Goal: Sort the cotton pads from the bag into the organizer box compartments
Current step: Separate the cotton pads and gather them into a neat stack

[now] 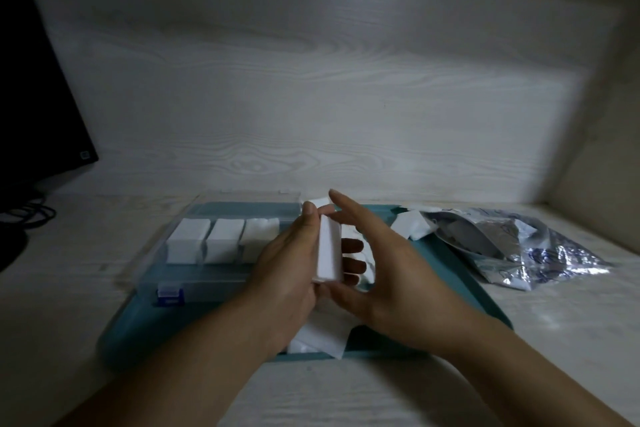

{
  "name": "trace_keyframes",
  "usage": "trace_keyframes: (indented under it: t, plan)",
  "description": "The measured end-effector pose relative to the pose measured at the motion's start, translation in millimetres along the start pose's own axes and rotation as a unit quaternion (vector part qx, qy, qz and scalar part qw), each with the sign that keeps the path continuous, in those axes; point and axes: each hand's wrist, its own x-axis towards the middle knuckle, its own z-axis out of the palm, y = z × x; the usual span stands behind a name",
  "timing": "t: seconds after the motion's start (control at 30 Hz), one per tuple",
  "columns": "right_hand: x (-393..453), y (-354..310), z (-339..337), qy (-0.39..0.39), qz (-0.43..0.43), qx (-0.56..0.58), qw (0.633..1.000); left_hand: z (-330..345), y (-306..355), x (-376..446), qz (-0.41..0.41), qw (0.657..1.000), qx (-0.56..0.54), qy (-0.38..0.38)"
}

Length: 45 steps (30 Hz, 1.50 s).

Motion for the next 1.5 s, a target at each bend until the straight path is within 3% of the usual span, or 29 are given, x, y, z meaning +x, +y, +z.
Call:
trace_keyframes:
  t: [0.2,0.4,0.6,0.8,0.97,1.33,1.5]
  plan:
    - [1,-1,-6,0.014,0.043,0.015,0.999,-5,2,3,-0.045,0.997,-0.035,-0.053]
    - [2,5,-7,0.004,0.033,-0.068,0.997,-5,-1,2,-0.021,0.998,-0.021,-0.054]
    - [3,0,-7,0.000,0.066,0.028,0.997,-5,-1,3,-0.029,0.996,-0.033,-0.079]
    - [3,-3,-10,-0.019,0.079,0.054,0.995,-8,-5,4,-0.010,0.996,-0.009,-0.083]
    - [2,-2,-11,-0.015,0.087,0.069,0.994,-6,-3,6,-0.034,0.994,-0.065,-0.086]
    - [2,0,-7,0.002,0.070,0.045,0.997,-6,-4,5,-0.031,0.994,-0.041,-0.095]
    - [3,6,-3,0.002,0.045,-0.017,0.999,-10,-11,7,0.000,0.992,0.059,-0.112]
